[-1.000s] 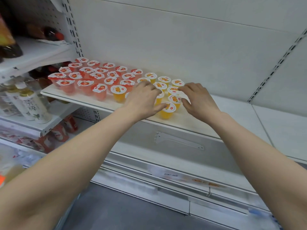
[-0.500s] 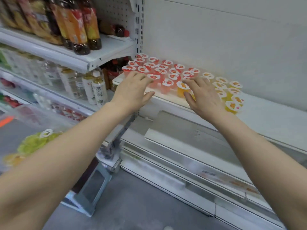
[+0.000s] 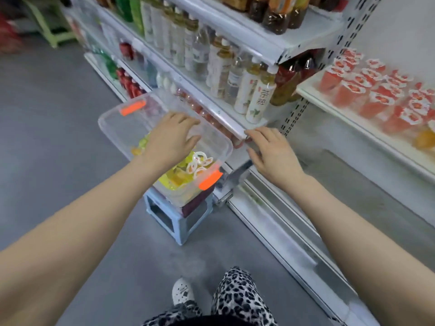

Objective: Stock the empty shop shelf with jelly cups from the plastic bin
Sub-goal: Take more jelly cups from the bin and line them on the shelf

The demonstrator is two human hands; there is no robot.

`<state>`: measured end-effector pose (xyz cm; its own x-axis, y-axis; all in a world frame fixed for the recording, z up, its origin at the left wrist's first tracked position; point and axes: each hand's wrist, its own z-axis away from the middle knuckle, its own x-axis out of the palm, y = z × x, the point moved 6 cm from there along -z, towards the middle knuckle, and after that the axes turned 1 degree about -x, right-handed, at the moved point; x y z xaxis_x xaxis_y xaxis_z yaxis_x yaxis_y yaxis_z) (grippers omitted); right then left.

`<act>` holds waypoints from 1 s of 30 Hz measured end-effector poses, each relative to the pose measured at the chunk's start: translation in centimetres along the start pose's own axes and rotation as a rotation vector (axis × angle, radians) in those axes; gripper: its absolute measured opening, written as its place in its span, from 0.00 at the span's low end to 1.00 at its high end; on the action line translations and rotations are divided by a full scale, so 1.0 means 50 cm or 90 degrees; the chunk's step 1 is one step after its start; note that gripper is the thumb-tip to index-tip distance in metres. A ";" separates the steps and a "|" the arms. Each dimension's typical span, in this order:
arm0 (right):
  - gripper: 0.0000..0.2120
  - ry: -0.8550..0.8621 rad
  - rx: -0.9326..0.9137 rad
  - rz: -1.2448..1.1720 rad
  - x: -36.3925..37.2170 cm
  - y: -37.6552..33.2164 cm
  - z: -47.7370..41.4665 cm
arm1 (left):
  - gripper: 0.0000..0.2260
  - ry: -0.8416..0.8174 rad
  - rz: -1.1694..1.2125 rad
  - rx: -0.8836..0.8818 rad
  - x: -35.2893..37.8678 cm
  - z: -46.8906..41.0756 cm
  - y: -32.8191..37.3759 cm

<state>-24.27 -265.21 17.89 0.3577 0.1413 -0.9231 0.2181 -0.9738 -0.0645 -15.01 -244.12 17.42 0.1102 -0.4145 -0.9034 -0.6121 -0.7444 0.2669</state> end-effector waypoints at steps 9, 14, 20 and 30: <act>0.18 -0.180 -0.054 -0.123 0.240 -0.087 -0.126 | 0.16 -0.085 0.029 -0.194 0.090 0.108 -0.224; 0.24 -0.417 -0.025 -0.123 0.393 -0.089 -0.167 | 0.15 -0.110 0.053 -0.233 0.135 0.081 -0.278; 0.29 -0.612 -0.027 -0.078 0.539 -0.097 -0.185 | 0.14 -0.117 0.049 -0.251 0.197 0.034 -0.315; 0.26 -0.682 -0.023 -0.062 0.605 -0.111 -0.202 | 0.14 -0.127 -0.021 -0.238 0.231 0.036 -0.336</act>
<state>-5.48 -253.74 -5.86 -0.6404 -0.0297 -0.7675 0.2363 -0.9584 -0.1601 -4.84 -235.44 1.91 -0.0516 -0.3046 -0.9511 -0.2805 -0.9096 0.3065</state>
